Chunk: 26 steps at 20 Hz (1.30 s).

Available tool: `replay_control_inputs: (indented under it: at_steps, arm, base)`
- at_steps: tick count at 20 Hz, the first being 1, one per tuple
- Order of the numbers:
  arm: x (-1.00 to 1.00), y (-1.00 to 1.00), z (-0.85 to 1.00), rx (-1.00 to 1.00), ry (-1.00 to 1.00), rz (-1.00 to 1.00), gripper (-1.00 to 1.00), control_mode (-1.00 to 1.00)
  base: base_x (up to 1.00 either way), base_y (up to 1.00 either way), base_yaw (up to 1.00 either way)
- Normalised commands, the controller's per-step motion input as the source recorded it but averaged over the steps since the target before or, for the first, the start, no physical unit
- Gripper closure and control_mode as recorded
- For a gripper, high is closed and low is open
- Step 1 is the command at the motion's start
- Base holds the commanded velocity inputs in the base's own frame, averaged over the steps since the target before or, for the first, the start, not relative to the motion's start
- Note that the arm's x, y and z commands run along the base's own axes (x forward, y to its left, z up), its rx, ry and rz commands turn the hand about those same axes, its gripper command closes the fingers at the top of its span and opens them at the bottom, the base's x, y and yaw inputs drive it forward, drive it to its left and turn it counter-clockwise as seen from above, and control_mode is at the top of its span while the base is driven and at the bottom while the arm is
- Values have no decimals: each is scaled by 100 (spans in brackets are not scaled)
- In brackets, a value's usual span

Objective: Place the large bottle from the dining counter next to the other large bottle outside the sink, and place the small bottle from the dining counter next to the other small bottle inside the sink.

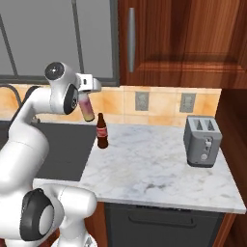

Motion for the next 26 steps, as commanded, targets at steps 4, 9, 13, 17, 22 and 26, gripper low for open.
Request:
replay_control_inputs:
  at_steps: [4,9,13,17,22,26]
  arm:
    - [-7,0,-18,0,-2,-8,100,-100]
    - [-22,0,-27,2,-1,-10,100,-100]
    - [-26,0,-32,3,0,-8,100,-100]
    - [-25,0,-28,2,-2,-6,100,-100]
    - [-18,-1,-19,1,0,-5,100,-100]
    - [-16,-3,-13,1,0,-6,100,-100]
  base:
    - [0,0,0]
    - [0,0,0]
    - [0,0,0]
    - [0,0,0]
    - [0,0,0]
    - [0,0,0]
